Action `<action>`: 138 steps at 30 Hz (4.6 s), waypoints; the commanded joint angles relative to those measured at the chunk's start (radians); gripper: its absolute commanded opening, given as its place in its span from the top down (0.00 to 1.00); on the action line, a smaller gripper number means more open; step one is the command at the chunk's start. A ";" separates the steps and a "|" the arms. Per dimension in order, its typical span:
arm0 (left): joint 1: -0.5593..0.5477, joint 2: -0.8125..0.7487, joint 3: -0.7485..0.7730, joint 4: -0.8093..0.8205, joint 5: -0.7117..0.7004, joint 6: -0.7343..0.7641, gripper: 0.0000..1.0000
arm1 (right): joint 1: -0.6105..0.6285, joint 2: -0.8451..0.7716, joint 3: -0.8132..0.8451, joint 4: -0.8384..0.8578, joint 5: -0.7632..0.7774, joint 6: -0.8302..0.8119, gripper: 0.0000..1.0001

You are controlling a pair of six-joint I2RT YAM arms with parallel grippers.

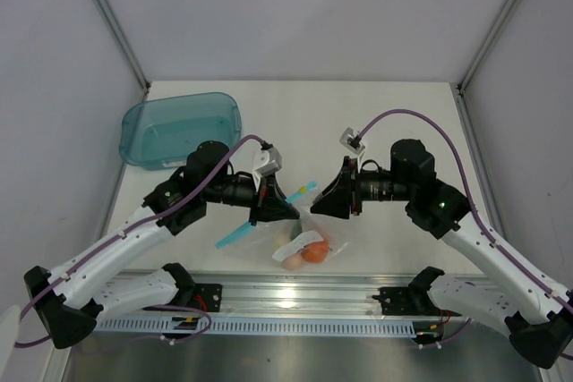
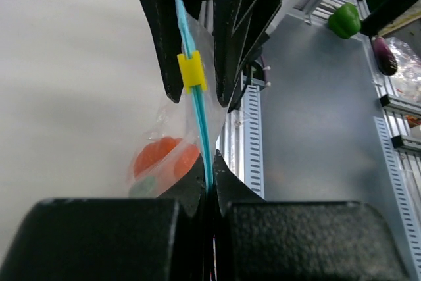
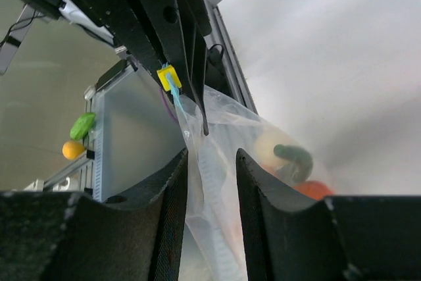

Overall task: Place the food in the zip-top bag and seal the zipper
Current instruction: Zip the zipper food storage bag at the center of the board.

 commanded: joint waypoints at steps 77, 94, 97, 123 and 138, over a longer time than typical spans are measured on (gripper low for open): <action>0.046 -0.028 -0.139 0.250 -0.031 -0.152 0.99 | 0.071 -0.153 -0.211 0.456 0.359 0.338 1.00; 0.074 0.054 -0.119 0.379 0.165 -0.278 1.00 | 0.032 -0.098 -0.142 0.348 0.051 0.096 0.84; 0.078 0.059 -0.120 0.382 0.183 -0.289 0.99 | 0.018 -0.095 -0.136 0.331 0.022 0.061 0.78; 0.095 -0.025 -0.137 0.445 0.164 -0.349 0.99 | -0.018 0.004 -0.003 0.190 -0.077 -0.099 0.54; 0.095 -0.030 -0.139 0.482 0.185 -0.392 0.99 | -0.023 0.017 0.030 0.246 -0.208 -0.060 0.55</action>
